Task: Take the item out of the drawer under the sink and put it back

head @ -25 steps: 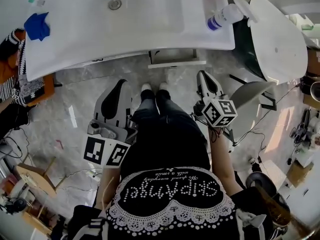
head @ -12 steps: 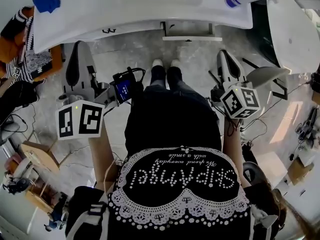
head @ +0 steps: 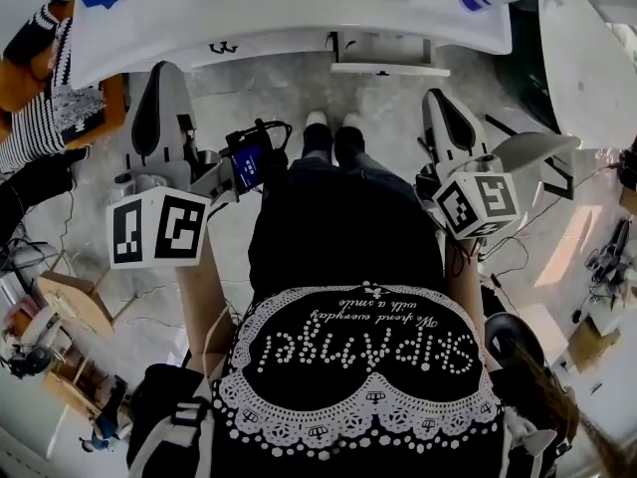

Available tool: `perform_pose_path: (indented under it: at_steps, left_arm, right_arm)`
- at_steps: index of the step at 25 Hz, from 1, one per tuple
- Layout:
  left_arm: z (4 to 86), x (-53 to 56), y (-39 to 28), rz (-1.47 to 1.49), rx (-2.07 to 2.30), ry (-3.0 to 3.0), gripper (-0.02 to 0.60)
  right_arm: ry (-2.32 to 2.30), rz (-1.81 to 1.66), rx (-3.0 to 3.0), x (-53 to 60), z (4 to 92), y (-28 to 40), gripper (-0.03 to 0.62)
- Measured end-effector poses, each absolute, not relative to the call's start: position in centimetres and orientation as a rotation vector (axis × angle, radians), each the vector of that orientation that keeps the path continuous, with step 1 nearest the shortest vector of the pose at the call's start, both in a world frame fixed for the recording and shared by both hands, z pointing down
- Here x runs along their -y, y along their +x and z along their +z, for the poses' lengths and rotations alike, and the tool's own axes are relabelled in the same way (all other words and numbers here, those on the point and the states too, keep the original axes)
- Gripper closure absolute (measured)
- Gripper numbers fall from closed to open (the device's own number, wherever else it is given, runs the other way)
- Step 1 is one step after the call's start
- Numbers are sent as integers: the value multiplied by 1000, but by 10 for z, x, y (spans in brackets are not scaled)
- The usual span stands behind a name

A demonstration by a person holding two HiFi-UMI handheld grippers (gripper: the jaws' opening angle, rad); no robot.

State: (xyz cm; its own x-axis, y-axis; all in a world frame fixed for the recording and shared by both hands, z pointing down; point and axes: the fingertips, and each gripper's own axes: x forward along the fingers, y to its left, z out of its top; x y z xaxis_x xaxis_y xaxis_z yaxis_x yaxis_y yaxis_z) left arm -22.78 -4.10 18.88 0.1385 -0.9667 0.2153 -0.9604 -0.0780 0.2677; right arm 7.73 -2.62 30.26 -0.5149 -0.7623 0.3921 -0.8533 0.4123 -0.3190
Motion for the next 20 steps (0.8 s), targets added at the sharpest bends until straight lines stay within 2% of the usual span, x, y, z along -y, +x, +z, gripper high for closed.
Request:
perform_pose_path:
  at_steps: [20]
  left_arm:
    - [185,20,-229,-67,1837,2096,577]
  right_arm:
    - [1403,680,2498,9,299,60,577]
